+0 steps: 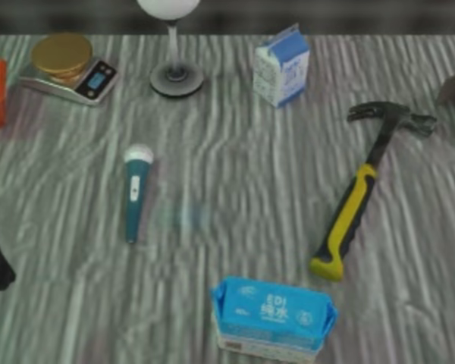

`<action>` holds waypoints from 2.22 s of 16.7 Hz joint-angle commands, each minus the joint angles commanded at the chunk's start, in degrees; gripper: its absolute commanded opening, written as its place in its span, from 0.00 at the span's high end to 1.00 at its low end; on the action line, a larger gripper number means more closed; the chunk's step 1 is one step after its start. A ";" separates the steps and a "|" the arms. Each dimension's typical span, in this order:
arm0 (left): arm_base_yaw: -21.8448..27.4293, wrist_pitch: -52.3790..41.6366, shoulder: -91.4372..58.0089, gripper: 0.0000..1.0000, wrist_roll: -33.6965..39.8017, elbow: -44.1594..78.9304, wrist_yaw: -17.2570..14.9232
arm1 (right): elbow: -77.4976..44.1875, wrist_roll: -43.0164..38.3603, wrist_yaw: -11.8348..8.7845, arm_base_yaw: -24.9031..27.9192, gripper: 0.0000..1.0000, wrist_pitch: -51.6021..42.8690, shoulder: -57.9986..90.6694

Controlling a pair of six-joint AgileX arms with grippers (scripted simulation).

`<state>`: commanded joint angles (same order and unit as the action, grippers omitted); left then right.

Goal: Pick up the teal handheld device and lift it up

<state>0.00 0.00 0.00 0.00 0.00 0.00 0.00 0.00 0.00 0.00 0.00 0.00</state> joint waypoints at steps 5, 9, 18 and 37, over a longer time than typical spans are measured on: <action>1.06 -2.07 -3.55 0.00 0.91 3.48 -0.05 | 0.00 0.00 0.00 0.00 0.00 0.00 0.00; 4.14 -9.14 -16.80 0.00 3.82 14.75 0.16 | 0.00 0.00 0.00 0.00 0.00 0.00 0.00; 13.97 -34.29 -71.06 0.00 12.83 48.98 1.25 | 0.00 0.00 0.00 0.00 0.00 0.00 0.00; 21.96 -51.91 -111.31 0.00 20.24 78.41 1.77 | 0.00 0.00 0.00 0.00 0.00 0.00 0.00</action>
<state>21.96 -51.91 -111.31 20.24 78.41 1.77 0.00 0.00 0.00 0.00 0.00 0.00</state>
